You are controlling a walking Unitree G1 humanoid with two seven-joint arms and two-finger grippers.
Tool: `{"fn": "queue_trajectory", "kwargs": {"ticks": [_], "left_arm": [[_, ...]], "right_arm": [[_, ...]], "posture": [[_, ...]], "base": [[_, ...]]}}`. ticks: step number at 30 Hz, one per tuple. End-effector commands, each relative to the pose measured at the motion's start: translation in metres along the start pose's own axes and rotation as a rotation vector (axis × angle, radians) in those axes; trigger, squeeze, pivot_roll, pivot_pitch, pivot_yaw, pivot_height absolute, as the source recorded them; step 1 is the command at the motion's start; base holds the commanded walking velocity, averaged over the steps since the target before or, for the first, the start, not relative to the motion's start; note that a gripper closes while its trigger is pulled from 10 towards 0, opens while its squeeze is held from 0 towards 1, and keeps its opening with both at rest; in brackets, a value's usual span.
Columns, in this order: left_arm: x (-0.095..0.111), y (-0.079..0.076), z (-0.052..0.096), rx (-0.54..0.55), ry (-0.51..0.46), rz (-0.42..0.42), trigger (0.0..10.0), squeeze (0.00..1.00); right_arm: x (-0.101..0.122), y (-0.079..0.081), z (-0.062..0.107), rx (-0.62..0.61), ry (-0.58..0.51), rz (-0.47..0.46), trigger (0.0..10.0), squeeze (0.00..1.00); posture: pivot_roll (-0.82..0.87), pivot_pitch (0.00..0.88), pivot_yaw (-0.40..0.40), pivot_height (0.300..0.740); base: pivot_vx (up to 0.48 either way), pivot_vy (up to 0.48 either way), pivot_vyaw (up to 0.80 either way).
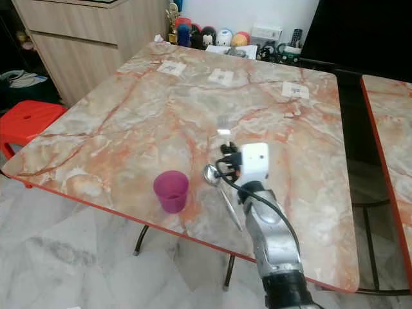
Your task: Setting the table
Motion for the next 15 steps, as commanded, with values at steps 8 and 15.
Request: {"fn": "queue_trajectory", "kwargs": {"ticks": [8, 15], "left_arm": [[-0.010, -0.003, 0.003, -0.016, 0.027, -0.015, 10.0, 0.00], [-0.009, -0.003, 0.003, -0.023, 0.018, -0.036, 10.0, 0.00]], "right_arm": [[0.017, -0.035, 0.016, -0.158, -0.090, 0.022, 10.0, 0.00], [0.018, -0.032, 0.014, -0.165, -0.112, 0.013, 10.0, 0.00]], "posture": [[0.02, 0.129, -0.040, 0.740], [0.02, 0.124, -0.042, 0.740]], "base": [[0.000, 0.000, -0.11], [0.000, -0.196, -0.66]]}}
Point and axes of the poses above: a point about 5 cm out from each wrist's last joint towards the gripper, its own z axis pointing back from the gripper into the wrist, its own x axis along the axis of the wrist's last joint, y = z × x, the point moved 3 cm from there along -z, pointing out of the wrist towards the gripper, and after that the axes turned 8 degrees about -z, right-handed, at the moved point
